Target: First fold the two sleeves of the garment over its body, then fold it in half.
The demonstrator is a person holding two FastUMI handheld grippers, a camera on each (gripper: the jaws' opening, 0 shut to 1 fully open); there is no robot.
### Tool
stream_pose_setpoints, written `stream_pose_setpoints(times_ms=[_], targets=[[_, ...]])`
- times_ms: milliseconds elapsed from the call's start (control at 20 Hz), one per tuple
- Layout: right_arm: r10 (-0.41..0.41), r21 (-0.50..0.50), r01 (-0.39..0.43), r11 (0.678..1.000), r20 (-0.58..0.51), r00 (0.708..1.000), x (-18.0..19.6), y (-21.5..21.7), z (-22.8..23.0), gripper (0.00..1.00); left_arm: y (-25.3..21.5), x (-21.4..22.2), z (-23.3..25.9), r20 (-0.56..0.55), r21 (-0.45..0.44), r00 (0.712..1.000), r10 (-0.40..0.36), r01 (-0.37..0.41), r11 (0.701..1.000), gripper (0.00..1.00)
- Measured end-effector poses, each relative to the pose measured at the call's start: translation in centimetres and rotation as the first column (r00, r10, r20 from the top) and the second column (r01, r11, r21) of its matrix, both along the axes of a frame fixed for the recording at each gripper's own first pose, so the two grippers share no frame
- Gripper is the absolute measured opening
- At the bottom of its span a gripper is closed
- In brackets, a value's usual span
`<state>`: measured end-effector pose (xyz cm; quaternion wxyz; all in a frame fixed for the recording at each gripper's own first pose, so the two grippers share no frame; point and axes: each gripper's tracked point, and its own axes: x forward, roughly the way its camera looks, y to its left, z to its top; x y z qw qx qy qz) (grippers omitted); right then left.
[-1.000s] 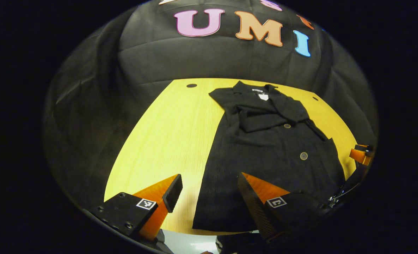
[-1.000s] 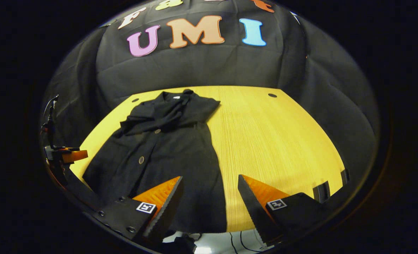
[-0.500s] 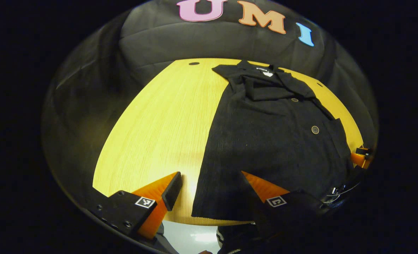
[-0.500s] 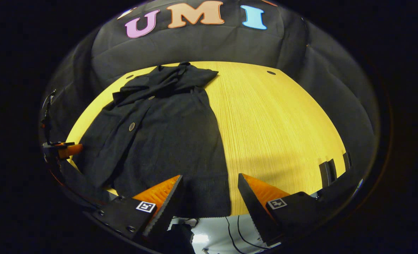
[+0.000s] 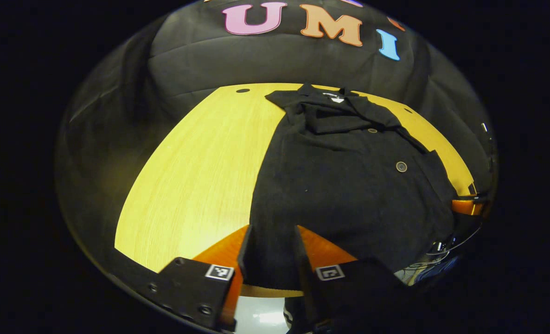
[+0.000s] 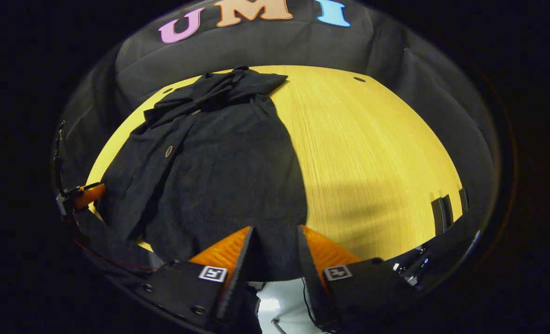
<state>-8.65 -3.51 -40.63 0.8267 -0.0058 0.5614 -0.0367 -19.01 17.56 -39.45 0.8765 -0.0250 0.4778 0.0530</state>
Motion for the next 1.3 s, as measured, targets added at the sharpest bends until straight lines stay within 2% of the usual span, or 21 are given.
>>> stream_pose_setpoints(times_ms=[50, 100, 150, 200, 300, 400, 550, 800, 1050, 1300], targets=[[0.011, 0.007, -0.011, 1.000, 0.003, 1.000, 0.0, 0.4, 0.1, 0.52, -0.3, -0.1, 0.0, 0.001, -0.013, 1.000, 0.008, -0.008, 1.000, 0.36], [0.014, 0.018, -0.014, 1.000, 0.007, 1.000, -0.1, 0.7, 0.0, 0.36, -0.5, 0.0, 0.1, 0.007, -0.026, 1.000, 0.015, -0.015, 1.000, 0.20], [0.010, 0.025, -0.010, 1.000, 0.011, 1.000, -0.1, 0.9, 0.0, 0.28, -0.7, -0.1, 0.1, 0.011, -0.042, 1.000, 0.021, -0.021, 0.999, 0.10], [0.009, 0.034, -0.010, 0.999, 0.015, 1.000, -0.1, 0.9, -0.1, 0.13, -0.9, -0.2, 0.3, 0.018, -0.065, 0.999, 0.033, -0.032, 0.997, 0.06], [0.009, 0.066, -0.010, 0.998, 0.019, 1.000, -0.2, 1.0, 0.0, 0.06, -1.2, -0.6, 0.4, 0.022, -0.113, 0.998, 0.060, -0.058, 0.992, 0.00], [-0.001, 0.092, 0.000, 0.996, 0.013, 1.000, -0.4, 0.9, 0.0, 0.06, -1.6, -1.0, 0.4, 0.018, -0.130, 0.998, 0.066, -0.063, 0.990, 0.00], [0.008, 0.086, -0.010, 0.996, 0.019, 1.000, -0.2, 0.6, 0.3, 0.06, -2.2, -1.3, 0.6, 0.017, -0.080, 0.999, 0.029, -0.028, 0.996, 0.00], [0.031, 0.069, -0.038, 0.997, 0.104, 0.994, 1.4, 0.6, 1.2, 0.03, -3.1, -2.0, 1.7, 0.001, -0.038, 0.999, 0.045, -0.045, 0.998, 0.00], [-0.002, 0.115, -0.024, 0.993, 0.222, 0.975, 4.0, 0.5, 5.3, 0.02, -3.4, 0.6, 6.4, 0.098, -0.075, 0.992, 0.079, -0.072, 0.995, 0.00], [0.034, 0.106, -0.079, 0.991, 0.371, 0.928, 8.3, 0.7, 10.8, 0.02, -2.6, 5.7, 12.1, 0.239, -0.092, 0.963, 0.126, -0.107, 0.990, 0.00]])
